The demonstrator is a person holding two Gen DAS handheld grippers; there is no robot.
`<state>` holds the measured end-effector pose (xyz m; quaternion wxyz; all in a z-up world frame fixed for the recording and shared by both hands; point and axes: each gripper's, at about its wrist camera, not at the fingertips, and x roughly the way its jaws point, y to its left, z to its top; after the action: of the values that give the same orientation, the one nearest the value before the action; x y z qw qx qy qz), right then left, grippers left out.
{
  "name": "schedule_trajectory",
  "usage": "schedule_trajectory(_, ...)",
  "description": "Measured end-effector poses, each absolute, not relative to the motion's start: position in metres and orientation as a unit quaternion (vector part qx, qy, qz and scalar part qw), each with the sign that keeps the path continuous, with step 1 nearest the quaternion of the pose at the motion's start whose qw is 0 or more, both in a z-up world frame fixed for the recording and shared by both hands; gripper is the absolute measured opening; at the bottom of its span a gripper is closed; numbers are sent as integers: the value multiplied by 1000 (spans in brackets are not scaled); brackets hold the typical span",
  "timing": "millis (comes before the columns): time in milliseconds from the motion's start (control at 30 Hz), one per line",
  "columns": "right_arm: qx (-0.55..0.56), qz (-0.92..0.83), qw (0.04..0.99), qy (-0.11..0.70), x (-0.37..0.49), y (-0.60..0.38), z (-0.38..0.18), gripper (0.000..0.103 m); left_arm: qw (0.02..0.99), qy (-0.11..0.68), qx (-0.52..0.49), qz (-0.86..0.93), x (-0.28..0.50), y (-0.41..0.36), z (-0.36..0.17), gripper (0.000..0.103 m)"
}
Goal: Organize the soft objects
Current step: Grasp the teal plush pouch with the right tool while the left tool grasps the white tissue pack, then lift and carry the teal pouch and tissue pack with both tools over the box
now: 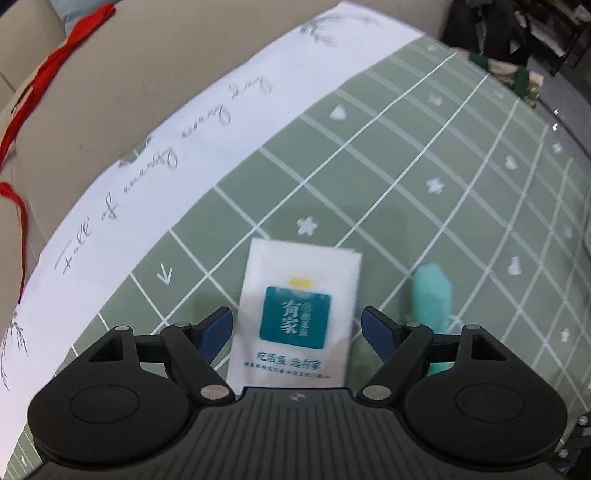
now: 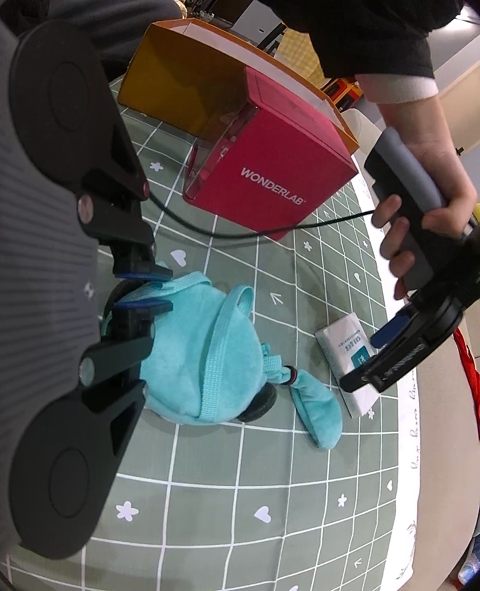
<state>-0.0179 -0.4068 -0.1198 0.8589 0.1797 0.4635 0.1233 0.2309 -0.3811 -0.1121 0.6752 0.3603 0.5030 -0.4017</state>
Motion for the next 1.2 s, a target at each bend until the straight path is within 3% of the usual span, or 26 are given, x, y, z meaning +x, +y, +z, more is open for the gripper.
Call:
schedule_trajectory(233,175,127,859,464,-17,-407,-120,9,675,492,345,-429,231,-386,-118,95)
schedule_trajectory(333,175,128,859,463,-17,-407,-121,9,680,491,336,-429,232,-387,-118,103)
schedule_trajectory(533,171,127,860,463,-18,-406,-120,9,687,482,328,-434,225,-388,-122,103)
schedule_trajectory(567,171,127,860,463,-18,-406,-120,9,692,484,320,-430,225,-388,-121,101)
schedule_trajectory(600,170,127,860,464,-17,-405,-120,9,697,482,315,-428,226,-388,-119,83)
schedule_trajectory(633,169,127,860,464,-17,-405,-120,9,703,476,309,-429,226,-387,-115,80)
schedule_trajectory(1067,145,118,866,464,-17,-395,-116,8,739,481,278,-380,214,-381,-105,77)
schedule_trajectory(1200,158,115,864,464,-19,-398,-114,5,745,515,191,-378,213,-372,-88,77)
